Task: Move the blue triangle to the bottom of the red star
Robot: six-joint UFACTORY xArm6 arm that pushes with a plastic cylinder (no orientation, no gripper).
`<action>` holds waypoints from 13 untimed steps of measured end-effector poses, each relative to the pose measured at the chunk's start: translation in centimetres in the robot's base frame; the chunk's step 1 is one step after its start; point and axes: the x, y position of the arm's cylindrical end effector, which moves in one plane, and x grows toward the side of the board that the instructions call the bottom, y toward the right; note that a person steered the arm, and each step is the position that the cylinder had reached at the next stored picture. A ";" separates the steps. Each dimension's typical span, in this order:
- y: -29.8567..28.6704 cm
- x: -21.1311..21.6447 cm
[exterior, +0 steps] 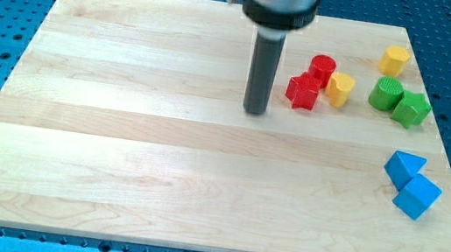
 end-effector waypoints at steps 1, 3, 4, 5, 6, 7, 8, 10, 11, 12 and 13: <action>1.1 8.3; 15.6 15.1; 21.9 16.6; 22.4 16.6; 22.5 12.8; 20.3 9.1; 20.1 6.4; 21.6 4.8; 22.8 2.4; 22.8 -0.4; 20.8 -1.4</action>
